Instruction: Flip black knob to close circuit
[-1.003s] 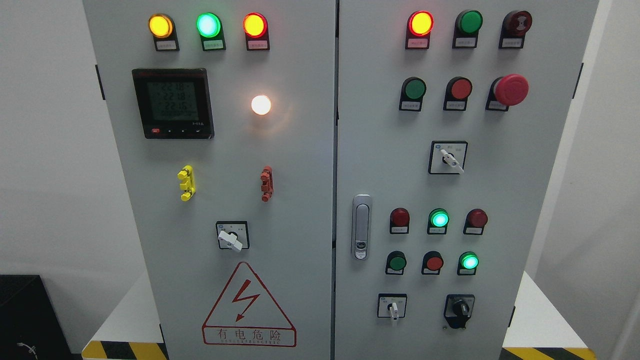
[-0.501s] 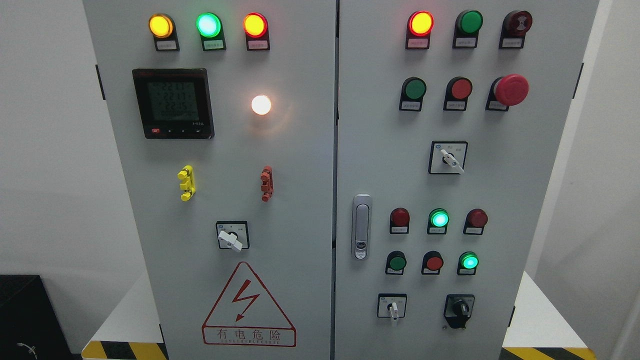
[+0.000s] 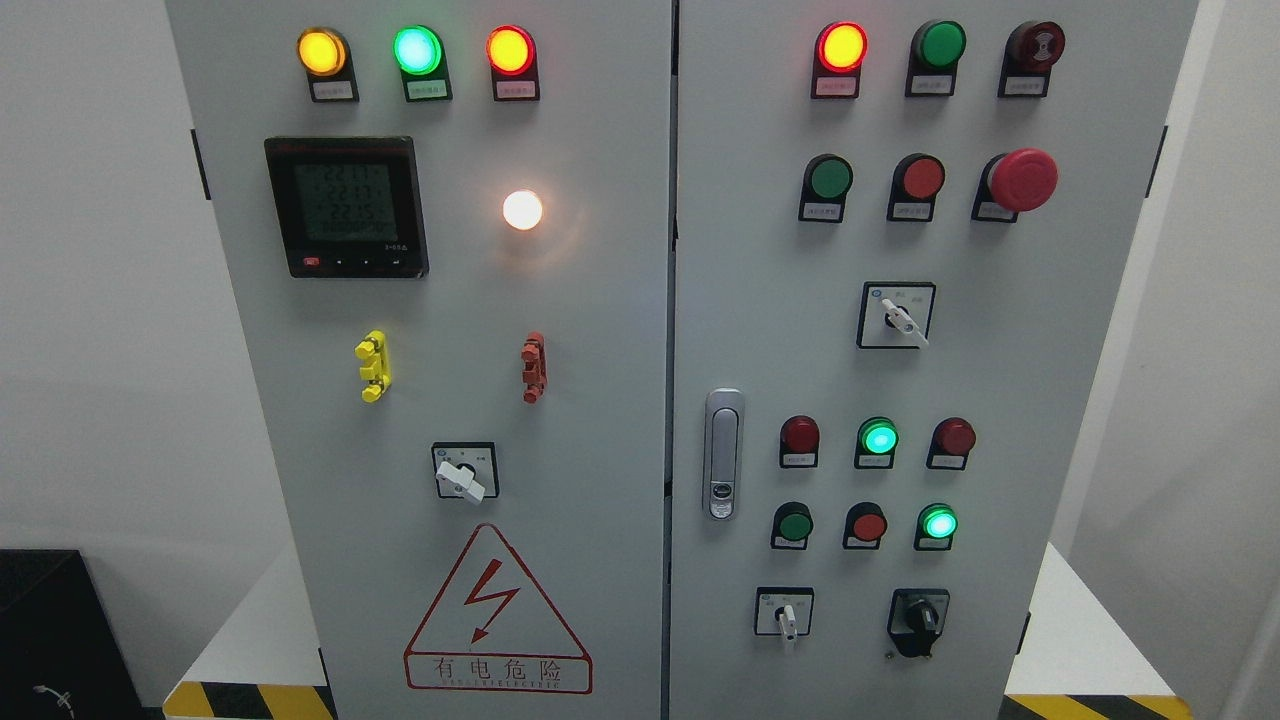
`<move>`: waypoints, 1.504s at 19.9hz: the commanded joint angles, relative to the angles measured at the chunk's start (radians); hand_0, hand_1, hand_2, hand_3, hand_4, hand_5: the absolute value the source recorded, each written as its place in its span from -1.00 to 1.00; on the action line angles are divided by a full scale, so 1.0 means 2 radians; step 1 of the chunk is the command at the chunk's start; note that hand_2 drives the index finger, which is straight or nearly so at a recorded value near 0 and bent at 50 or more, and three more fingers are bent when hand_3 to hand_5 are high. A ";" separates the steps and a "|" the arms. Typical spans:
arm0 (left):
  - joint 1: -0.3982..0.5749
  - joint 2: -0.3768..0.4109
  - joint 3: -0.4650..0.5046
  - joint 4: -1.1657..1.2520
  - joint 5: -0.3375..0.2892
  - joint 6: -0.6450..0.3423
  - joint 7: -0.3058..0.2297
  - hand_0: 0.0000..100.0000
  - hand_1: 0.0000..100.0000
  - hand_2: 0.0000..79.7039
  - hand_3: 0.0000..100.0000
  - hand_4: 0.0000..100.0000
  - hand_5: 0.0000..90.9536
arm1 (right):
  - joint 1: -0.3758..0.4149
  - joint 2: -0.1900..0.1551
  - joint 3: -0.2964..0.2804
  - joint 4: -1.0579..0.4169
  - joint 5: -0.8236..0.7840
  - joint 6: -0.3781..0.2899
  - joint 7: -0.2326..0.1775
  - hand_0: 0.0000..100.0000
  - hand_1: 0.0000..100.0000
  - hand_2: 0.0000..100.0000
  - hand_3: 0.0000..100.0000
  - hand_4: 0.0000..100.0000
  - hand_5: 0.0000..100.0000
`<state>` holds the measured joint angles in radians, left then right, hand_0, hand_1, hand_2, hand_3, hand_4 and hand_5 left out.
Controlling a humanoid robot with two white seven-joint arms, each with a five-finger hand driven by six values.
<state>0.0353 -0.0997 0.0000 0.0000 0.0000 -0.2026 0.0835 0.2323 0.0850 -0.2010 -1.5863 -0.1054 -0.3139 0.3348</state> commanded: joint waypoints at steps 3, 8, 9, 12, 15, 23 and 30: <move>0.000 0.000 -0.011 0.011 -0.011 0.000 0.000 -1.00 -1.00 -1.00 -1.00 -1.00 -1.00 | -0.027 0.007 0.006 -0.073 0.086 0.000 -0.027 -1.00 -0.37 -0.22 0.22 0.04 -0.28; 0.000 0.000 -0.011 0.011 -0.011 0.000 0.000 -1.00 -1.00 -1.00 -1.00 -1.00 -1.00 | -0.038 0.007 0.007 -0.080 0.175 0.008 -0.064 -1.00 -0.20 0.16 0.51 0.23 0.09; 0.000 0.000 -0.011 0.011 -0.011 0.000 0.000 -1.00 -1.00 -1.00 -1.00 -1.00 -1.00 | -0.038 0.007 0.006 -0.083 0.189 0.011 -0.066 -0.95 -0.16 0.26 0.59 0.30 0.21; 0.000 0.000 -0.011 0.011 -0.011 0.001 0.000 -1.00 -1.00 -1.00 -1.00 -1.00 -1.00 | -0.039 0.008 0.001 -0.091 0.248 0.013 -0.067 -0.91 -0.11 0.41 0.71 0.37 0.36; 0.000 0.000 -0.011 0.011 -0.011 0.001 0.000 -1.00 -1.00 -1.00 -1.00 -1.00 -1.00 | -0.050 0.009 0.000 -0.091 0.294 0.016 -0.078 -0.92 -0.11 0.46 0.77 0.43 0.43; 0.000 0.000 -0.011 0.011 -0.011 0.000 0.000 -1.00 -1.00 -1.00 -1.00 -1.00 -1.00 | -0.068 0.010 -0.017 -0.091 0.408 0.019 -0.098 -0.91 -0.18 0.50 0.81 0.46 0.49; 0.000 0.000 -0.011 0.011 -0.011 0.000 0.000 -1.00 -1.00 -1.00 -1.00 -1.00 -1.00 | -0.089 0.010 -0.037 -0.073 0.481 0.020 -0.121 -0.92 -0.20 0.49 0.81 0.46 0.49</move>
<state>0.0353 -0.0997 0.0000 0.0000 0.0000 -0.2016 0.0835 0.0867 0.1021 -0.2301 -1.7473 0.7345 -0.2737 0.1113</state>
